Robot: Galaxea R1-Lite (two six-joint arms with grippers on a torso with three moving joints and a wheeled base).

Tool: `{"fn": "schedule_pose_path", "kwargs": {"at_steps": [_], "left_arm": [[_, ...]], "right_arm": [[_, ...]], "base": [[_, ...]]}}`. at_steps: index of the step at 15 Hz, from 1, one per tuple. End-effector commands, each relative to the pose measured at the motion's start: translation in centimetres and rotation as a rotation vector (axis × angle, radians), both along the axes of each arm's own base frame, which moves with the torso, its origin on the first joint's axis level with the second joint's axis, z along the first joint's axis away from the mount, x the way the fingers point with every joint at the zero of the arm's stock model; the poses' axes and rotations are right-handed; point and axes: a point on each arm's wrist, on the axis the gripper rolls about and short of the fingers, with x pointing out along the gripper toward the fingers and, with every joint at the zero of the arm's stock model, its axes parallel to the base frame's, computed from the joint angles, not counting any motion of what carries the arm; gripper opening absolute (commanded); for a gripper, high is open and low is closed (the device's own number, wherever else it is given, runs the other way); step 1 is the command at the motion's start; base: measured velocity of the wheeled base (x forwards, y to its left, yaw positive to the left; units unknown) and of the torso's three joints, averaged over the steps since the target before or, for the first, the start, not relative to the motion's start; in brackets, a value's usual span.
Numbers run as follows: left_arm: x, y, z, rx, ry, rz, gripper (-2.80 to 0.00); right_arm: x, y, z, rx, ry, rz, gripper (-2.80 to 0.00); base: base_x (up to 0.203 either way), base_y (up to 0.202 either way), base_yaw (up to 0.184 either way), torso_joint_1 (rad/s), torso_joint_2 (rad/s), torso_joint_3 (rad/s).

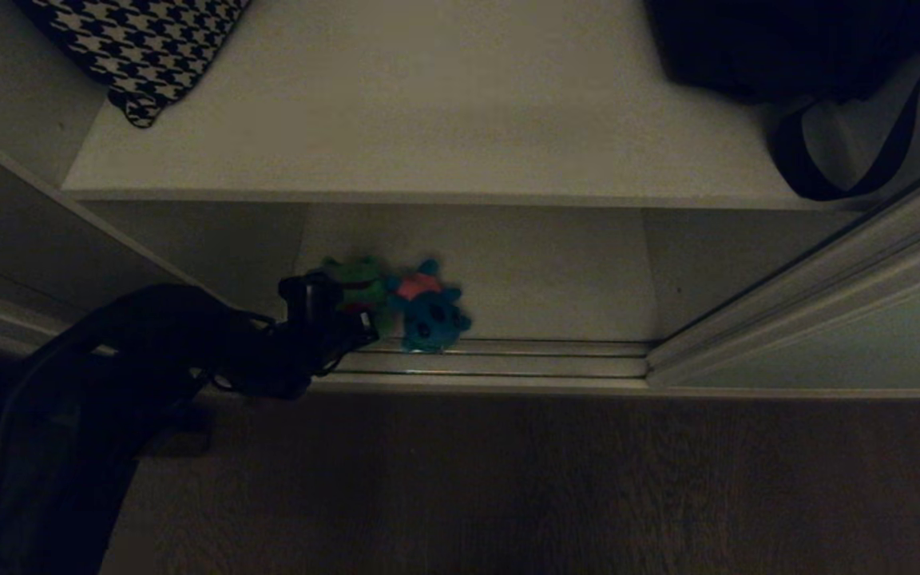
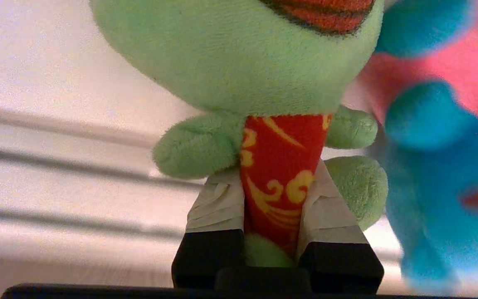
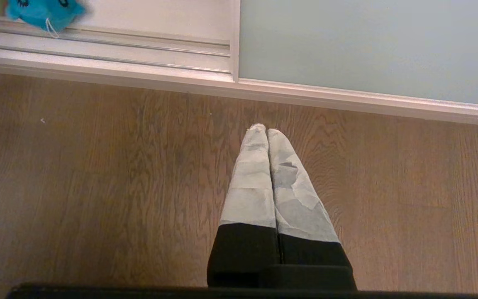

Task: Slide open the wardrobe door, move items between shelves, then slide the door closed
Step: Place the green doll on the higher shelf

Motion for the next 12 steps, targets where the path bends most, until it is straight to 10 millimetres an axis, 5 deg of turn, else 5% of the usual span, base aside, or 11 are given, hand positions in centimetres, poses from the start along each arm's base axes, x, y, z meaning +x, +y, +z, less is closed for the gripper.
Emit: {"fn": "schedule_pose_path", "kwargs": {"at_steps": [1,8,12], "left_arm": [[-2.8,0.4,3.8,0.002,-0.023,-0.01,-2.8],[-16.9,1.3,6.8,0.089,0.103,-0.104,-2.8],[-25.8,2.1,6.5,0.114,0.159,-0.162,-2.8]], "right_arm": [[0.0,0.0,0.0,0.001,-0.002,0.001,-2.8],[0.0,0.0,0.0,0.0,-0.003,0.001,-2.8],[0.0,0.0,0.0,0.0,-0.002,0.001,-2.8]], "base": [[0.0,0.0,0.0,0.0,0.0,0.0],[0.0,0.0,0.0,0.0,0.0,0.0],[0.0,0.0,0.0,0.0,0.0,0.0]]}}
